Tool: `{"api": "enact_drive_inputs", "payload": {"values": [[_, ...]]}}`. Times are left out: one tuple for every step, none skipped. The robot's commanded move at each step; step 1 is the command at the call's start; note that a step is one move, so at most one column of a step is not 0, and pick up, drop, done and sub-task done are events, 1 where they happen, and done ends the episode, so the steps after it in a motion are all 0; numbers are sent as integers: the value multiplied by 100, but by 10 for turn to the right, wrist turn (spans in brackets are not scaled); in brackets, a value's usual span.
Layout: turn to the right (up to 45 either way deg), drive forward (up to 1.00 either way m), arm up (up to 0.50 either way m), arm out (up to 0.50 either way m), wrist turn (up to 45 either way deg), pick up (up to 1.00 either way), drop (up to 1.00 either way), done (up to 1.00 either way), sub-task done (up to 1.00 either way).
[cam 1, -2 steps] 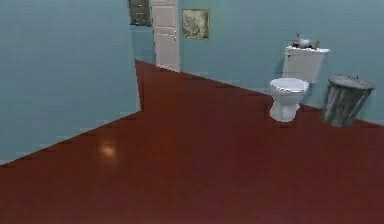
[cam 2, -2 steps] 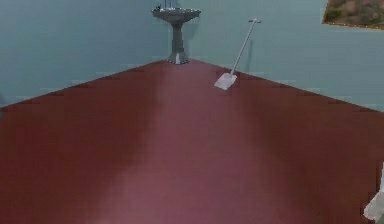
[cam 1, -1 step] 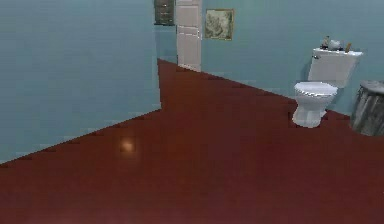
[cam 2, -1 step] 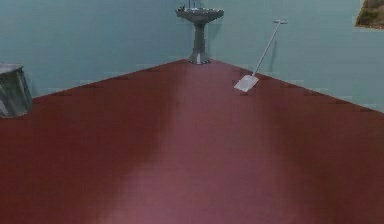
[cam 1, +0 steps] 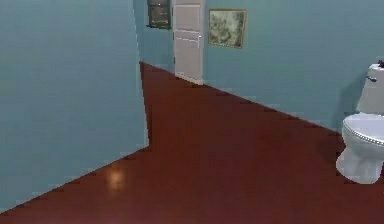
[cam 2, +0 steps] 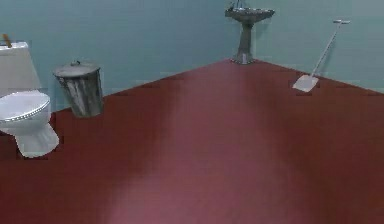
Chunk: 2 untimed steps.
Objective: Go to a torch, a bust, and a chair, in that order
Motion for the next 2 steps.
{"api": "enact_drive_inputs", "payload": {"values": [[-30, 0, 0, 0, 0, 0, 0, 0, 0], [0, 100, 0, 0, 0, 0, 0, 0, 0]]}}
